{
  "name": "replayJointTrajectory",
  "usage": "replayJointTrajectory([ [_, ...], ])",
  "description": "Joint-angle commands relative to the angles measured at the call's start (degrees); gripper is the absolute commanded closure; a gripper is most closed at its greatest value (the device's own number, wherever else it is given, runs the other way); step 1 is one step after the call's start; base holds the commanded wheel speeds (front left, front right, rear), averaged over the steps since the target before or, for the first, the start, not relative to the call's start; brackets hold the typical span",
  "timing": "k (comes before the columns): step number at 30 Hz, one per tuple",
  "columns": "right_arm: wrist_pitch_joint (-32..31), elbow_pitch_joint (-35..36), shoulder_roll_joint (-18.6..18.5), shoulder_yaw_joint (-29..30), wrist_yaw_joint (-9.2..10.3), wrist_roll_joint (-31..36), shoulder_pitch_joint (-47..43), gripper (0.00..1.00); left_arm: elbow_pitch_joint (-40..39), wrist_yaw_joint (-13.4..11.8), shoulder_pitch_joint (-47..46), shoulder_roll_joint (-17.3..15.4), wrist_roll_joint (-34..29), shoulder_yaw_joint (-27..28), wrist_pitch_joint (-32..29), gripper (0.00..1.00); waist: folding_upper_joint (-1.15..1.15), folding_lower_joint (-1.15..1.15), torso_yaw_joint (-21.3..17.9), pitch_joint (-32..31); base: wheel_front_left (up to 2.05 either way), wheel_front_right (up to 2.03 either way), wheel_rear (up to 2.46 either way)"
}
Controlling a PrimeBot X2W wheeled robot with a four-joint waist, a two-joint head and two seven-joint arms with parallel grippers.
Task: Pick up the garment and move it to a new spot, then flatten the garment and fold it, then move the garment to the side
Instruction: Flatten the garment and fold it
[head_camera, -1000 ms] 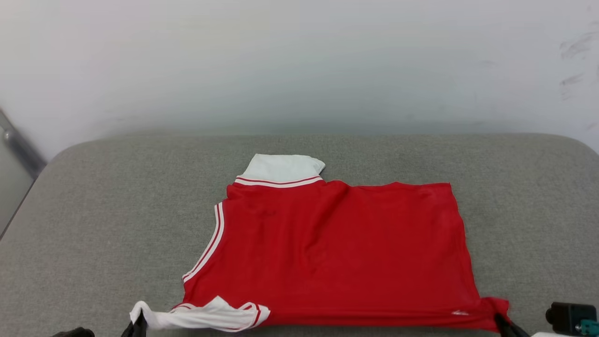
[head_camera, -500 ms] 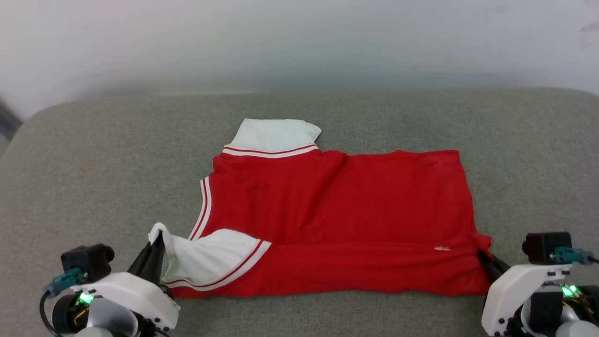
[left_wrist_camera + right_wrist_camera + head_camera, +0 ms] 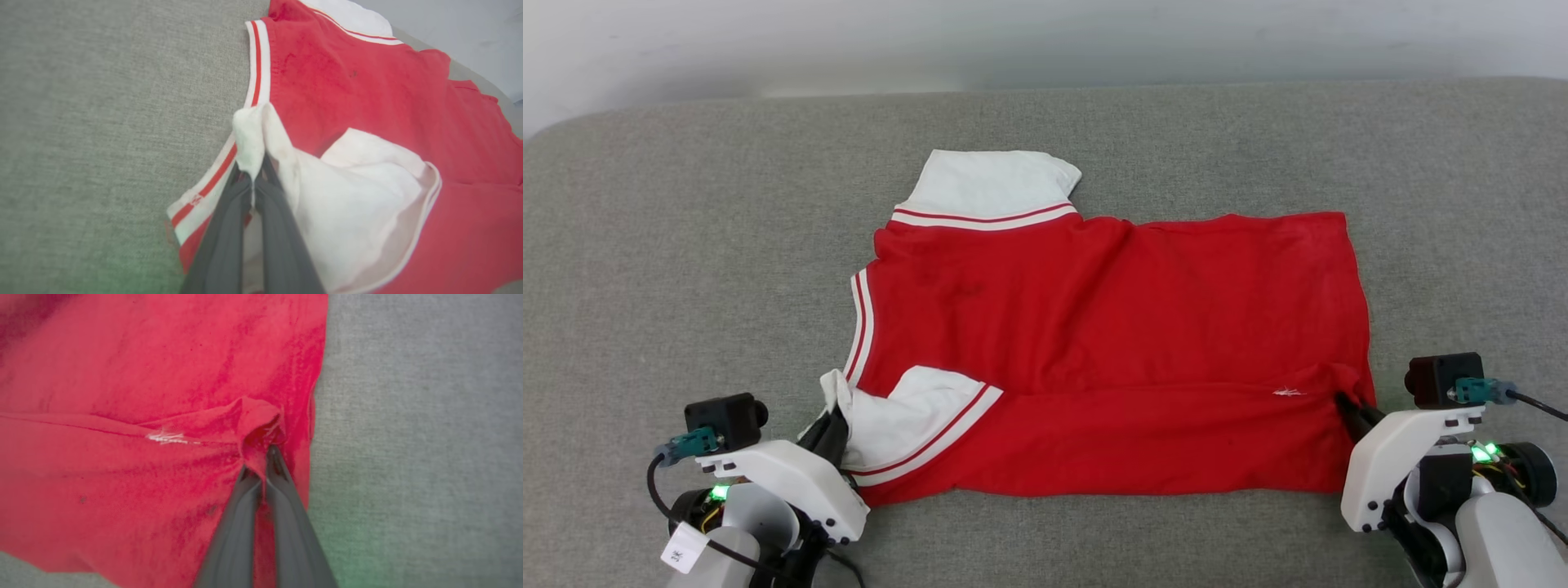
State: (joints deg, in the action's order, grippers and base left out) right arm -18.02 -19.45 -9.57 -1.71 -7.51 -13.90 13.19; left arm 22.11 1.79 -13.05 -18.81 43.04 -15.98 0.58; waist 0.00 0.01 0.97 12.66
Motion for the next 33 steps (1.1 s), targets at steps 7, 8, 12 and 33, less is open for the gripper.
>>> replayJointTrajectory([
  [7,12.54,-0.58,0.44,-0.55,0.04,-0.32,-0.42,0.0,2.41,1.02,-1.08,0.04,0.58,0.18,0.93,0.0,0.0,-0.01,0.2,-2.1,0.0,0.0,0.0],
  [8,14.35,-0.52,0.73,-0.13,0.04,-0.27,-0.94,0.0,2.28,0.97,-0.93,-0.31,0.52,0.23,0.78,0.0,0.0,-0.01,0.17,-2.71,0.0,0.0,0.0],
  [12,19.36,0.94,1.92,0.99,0.03,0.63,-2.98,0.0,0.35,0.21,0.27,-2.44,0.9,0.66,-1.36,0.0,0.0,-0.01,-0.2,-5.35,0.0,0.0,0.0],
  [33,17.84,19.54,6.48,1.91,0.03,2.51,-14.63,0.0,-17.48,-8.0,9.09,-16.87,11.83,0.86,-37.26,0.0,0.0,-0.01,-6.29,-8.41,0.0,0.0,0.0],
])
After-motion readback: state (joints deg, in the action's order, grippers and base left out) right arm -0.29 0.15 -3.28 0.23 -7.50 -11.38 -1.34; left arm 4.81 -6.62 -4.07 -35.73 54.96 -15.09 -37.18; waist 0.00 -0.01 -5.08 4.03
